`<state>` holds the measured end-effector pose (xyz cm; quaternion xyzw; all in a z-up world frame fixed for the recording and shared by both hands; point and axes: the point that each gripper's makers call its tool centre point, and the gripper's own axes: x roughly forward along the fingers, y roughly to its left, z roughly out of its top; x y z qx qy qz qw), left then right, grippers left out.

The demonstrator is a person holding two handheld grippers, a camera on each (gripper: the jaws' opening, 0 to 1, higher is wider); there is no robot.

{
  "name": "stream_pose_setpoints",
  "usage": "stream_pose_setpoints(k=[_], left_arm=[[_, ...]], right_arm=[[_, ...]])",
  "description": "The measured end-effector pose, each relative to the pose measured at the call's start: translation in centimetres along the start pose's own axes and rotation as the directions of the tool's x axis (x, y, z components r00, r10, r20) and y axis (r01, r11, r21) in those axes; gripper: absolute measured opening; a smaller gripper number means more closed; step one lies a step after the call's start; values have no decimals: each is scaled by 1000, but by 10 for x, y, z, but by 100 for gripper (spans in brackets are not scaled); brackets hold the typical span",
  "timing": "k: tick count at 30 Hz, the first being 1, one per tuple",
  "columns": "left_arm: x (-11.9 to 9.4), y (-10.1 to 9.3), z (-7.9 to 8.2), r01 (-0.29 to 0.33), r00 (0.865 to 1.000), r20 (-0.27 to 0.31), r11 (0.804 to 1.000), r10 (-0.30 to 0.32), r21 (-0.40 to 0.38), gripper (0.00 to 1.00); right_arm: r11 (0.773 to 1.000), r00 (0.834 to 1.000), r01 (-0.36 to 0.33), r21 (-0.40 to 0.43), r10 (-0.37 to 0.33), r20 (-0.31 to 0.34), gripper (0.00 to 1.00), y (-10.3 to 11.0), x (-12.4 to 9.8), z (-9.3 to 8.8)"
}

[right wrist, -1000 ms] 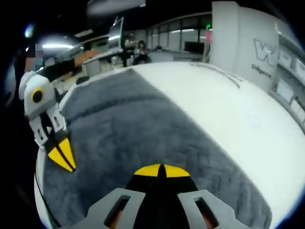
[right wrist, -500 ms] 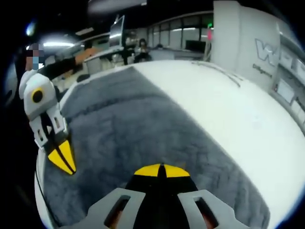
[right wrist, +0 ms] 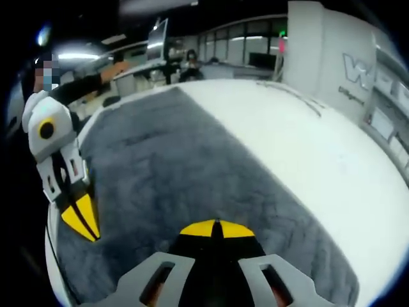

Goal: Open the folded towel by lifting each exposed corner and separating the folded layers until the towel lies flat within the target outline without major curled edges

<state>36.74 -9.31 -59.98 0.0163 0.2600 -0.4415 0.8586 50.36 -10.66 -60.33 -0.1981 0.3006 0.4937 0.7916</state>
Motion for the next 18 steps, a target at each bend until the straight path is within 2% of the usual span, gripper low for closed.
stream_pose_setpoints(k=[4,6,7,11,18], left_arm=[[-3,0,2,-3,1000,11,1000,3,-4,1],[-5,4,6,-23,999,31,1000,23,-7,1],[-5,7,7,-34,999,36,999,34,-7,1],[-15,27,10,-93,995,46,996,94,-13,1],[-34,60,4,-193,980,41,981,194,-24,1]], right_arm=[[1000,999,12,-12,-11,33,0,-1,-1,3],[1000,995,4,22,-6,97,0,0,-4,12],[1000,994,6,29,-10,106,0,-1,-6,14],[1000,993,21,21,-23,119,0,4,-11,17],[1000,993,-30,-4,31,117,0,25,-2,19]])
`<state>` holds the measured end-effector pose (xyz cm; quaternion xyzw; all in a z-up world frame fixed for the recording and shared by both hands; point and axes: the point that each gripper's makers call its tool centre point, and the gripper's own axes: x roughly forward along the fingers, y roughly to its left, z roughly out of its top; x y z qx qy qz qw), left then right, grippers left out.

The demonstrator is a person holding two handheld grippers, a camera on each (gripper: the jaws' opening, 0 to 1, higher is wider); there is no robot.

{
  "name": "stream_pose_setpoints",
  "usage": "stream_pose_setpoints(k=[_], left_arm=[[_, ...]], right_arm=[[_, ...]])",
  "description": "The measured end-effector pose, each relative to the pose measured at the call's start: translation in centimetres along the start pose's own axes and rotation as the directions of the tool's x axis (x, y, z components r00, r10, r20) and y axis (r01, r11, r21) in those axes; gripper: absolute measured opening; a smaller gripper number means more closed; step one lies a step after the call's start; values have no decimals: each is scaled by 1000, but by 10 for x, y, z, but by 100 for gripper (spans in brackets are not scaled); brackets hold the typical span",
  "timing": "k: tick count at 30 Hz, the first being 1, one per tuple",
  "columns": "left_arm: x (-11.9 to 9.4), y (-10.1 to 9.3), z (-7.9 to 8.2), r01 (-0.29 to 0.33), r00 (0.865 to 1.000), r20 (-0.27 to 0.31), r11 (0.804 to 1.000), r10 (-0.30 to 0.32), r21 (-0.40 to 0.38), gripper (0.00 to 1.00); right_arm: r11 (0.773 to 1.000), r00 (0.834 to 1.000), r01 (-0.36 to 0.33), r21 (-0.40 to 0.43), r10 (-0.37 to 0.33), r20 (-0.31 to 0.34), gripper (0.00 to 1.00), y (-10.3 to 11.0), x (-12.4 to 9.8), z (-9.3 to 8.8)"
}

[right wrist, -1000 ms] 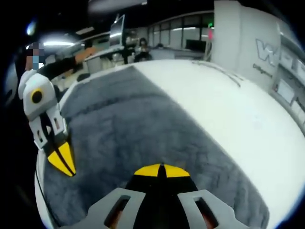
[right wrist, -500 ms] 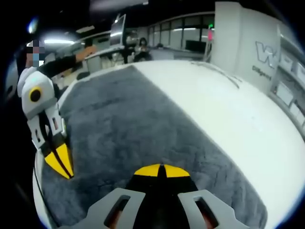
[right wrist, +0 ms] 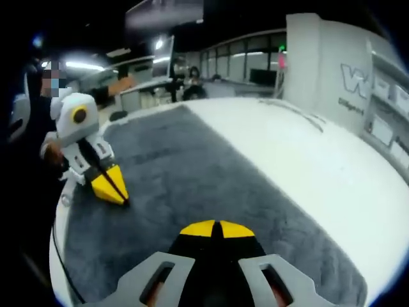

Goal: Open the folded towel by lifting each exposed corner and separating the folded layers until the towel lies flat within the target outline without major curled edges

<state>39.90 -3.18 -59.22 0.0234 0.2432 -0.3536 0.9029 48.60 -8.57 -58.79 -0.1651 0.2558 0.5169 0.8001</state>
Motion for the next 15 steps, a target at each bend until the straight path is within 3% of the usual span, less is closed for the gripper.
stream_pose_setpoints(k=[5,7,15], left_arm=[[-6,13,-9,-42,999,-13,999,42,-13,1],[-19,24,-11,-55,998,-13,998,54,-19,1],[-19,25,-13,-57,998,-13,998,57,-11,1]], right_arm=[[1000,1000,-7,16,7,3,0,4,7,-5],[1000,1000,-4,14,4,-4,0,4,9,-7],[1000,1000,9,-9,-9,-18,0,3,12,-8]])
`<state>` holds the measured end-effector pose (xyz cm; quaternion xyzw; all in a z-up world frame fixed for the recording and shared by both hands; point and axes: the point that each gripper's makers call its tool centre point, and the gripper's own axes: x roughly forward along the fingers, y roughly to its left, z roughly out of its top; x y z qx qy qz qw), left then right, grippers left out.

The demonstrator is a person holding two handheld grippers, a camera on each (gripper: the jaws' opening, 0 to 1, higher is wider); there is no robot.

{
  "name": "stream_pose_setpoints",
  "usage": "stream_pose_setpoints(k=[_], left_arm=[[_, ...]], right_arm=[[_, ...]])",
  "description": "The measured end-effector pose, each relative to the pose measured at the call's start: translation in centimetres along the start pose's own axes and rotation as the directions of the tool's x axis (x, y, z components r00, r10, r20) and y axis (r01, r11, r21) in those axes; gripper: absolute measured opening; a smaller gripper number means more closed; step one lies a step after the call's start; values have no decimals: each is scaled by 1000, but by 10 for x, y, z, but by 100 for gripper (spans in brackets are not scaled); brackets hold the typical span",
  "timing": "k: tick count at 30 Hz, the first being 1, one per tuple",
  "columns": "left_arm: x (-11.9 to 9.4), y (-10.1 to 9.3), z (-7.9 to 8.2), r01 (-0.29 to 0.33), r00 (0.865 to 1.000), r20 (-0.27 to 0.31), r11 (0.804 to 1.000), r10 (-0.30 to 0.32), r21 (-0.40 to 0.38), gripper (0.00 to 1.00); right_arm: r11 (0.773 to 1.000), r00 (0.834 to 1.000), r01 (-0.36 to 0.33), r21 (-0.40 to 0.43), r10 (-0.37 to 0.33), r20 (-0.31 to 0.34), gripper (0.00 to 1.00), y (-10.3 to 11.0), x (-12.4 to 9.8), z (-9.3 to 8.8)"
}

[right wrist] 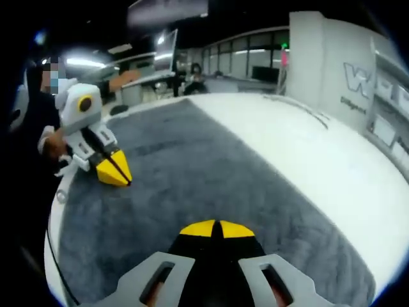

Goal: Open the folded towel by lifting each exposed corner and separating the folded layers until the towel lies flat within the target outline without major curled edges

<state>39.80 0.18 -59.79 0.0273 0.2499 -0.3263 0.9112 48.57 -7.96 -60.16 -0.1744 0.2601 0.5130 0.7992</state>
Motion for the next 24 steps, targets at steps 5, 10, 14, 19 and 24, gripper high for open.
stream_pose_setpoints(k=[5,10,14,19,24], left_arm=[[1,0,1,4,1000,9,1000,-4,-9,1],[1,0,2,-1,1000,18,1000,1,2,1],[-6,-1,13,24,995,97,998,-18,-56,1],[-18,6,17,-3,992,122,999,9,-52,1],[-28,16,19,-47,988,147,999,50,-27,7]], right_arm=[[1000,1000,14,-6,-14,7,0,-2,1,1],[999,999,48,-17,-47,7,0,-2,1,1],[999,996,46,-25,-44,73,0,5,-4,12],[996,990,74,-41,-69,124,0,8,-15,25],[991,983,124,-42,-116,145,8,12,-28,26]])
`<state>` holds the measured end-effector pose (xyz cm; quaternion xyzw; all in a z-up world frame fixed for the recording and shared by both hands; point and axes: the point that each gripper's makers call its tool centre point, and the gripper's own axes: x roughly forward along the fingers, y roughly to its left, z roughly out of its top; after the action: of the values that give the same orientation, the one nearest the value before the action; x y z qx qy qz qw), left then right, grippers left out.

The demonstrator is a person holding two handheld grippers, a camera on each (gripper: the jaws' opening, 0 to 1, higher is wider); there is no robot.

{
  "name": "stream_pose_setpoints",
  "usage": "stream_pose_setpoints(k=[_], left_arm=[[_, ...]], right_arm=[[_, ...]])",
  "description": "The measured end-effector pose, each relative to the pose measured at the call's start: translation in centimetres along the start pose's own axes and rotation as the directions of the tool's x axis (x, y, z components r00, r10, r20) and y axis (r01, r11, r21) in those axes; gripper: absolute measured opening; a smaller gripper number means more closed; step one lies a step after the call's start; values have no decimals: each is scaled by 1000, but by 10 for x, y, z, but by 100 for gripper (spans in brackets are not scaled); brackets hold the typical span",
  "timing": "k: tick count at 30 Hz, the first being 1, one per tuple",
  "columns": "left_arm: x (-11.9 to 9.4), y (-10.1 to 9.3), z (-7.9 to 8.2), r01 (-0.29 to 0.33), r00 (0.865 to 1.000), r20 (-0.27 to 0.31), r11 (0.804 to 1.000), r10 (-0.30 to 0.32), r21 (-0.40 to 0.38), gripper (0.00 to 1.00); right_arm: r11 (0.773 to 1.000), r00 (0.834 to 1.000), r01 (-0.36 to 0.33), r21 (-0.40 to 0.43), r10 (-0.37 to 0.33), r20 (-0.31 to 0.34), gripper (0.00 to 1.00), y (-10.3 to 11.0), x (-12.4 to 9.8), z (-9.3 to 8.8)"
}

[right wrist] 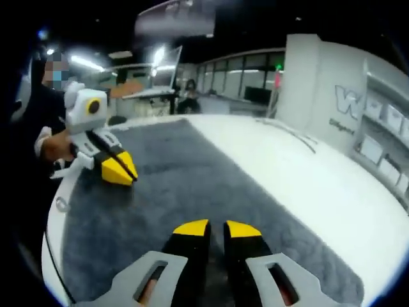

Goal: Open the folded towel by lifting each exposed corner and separating the folded layers until the towel lies flat within the target outline without major curled edges

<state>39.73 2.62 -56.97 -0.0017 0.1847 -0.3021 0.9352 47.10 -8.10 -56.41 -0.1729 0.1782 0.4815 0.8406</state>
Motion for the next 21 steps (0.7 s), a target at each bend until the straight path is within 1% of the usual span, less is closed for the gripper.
stream_pose_setpoints(k=[2,3,5,6,9,10,13,16,18,20,21], left_arm=[[-4,3,1,0,1000,10,1000,0,-6,9],[-7,5,5,5,999,43,1000,-4,-27,11],[-13,10,7,9,998,57,999,-6,-51,16],[-15,12,7,4,998,61,999,-1,-53,18],[-24,20,10,-21,996,80,998,25,-51,21],[-29,24,11,-38,995,95,998,43,-55,21],[-37,30,11,-55,993,101,997,61,-54,22],[-46,35,11,-75,991,106,996,80,-46,24],[-52,39,12,-86,990,111,995,91,-43,26],[-57,42,9,-93,990,104,995,96,-32,29],[-62,45,8,-98,989,111,995,99,-14,31]], right_arm=[[1000,1000,8,7,-8,8,11,2,-7,-1],[1000,1000,11,11,-11,12,14,4,-11,-2],[999,999,40,12,-40,23,17,5,-20,-2],[998,998,53,16,-54,24,18,5,-25,-3],[996,995,86,36,-88,55,18,7,-41,-2],[994,993,95,46,-98,66,18,8,-47,-2],[991,988,126,53,-130,81,19,13,-60,-2],[986,984,145,79,-152,96,20,14,-71,-2],[982,980,160,96,-170,105,23,16,-78,-3],[980,978,169,108,-181,108,28,18,-83,-4],[976,972,189,110,-202,121,30,18,-88,-4]])
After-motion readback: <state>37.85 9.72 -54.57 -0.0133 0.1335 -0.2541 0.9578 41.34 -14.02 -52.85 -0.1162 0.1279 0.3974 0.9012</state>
